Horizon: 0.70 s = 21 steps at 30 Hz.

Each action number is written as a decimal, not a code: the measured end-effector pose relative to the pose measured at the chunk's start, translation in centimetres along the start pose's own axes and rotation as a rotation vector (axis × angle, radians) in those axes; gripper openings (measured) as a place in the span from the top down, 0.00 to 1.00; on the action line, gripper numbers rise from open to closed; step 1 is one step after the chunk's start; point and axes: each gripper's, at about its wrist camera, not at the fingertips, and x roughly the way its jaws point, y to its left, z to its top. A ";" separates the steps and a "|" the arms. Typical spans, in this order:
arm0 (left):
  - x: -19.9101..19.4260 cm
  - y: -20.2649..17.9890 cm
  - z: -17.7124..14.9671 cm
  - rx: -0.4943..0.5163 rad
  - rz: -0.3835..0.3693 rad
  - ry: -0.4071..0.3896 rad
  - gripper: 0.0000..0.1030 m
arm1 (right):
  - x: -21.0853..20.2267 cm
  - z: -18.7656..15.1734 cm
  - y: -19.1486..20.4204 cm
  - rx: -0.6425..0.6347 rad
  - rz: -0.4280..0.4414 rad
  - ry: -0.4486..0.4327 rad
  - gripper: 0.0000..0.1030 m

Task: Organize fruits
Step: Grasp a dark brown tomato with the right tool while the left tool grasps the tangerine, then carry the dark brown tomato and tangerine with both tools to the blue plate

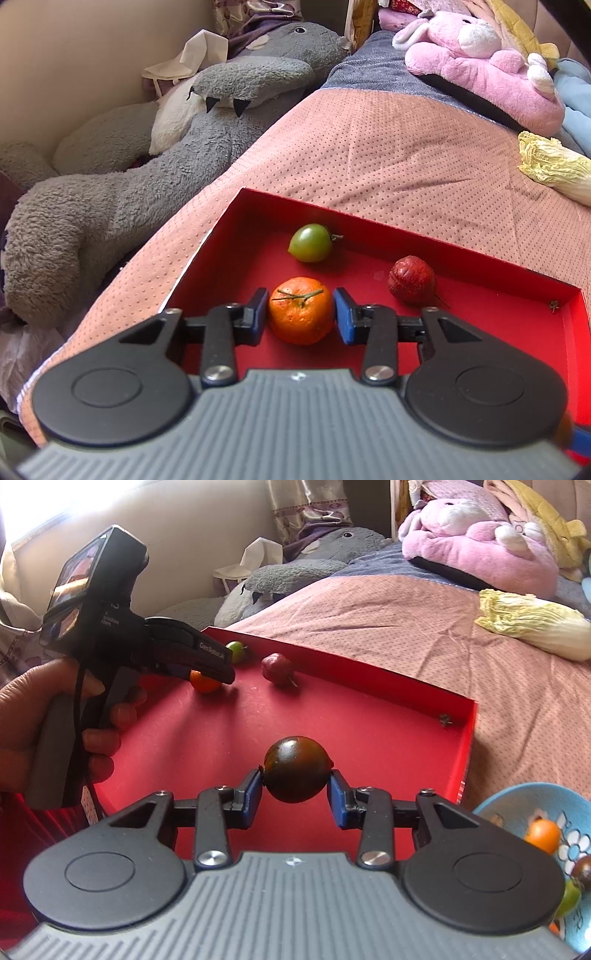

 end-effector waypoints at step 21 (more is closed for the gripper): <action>-5.3 -1.5 -3.4 0.033 -0.004 -0.102 0.61 | -4.7 -0.9 0.0 0.024 0.035 -0.077 0.57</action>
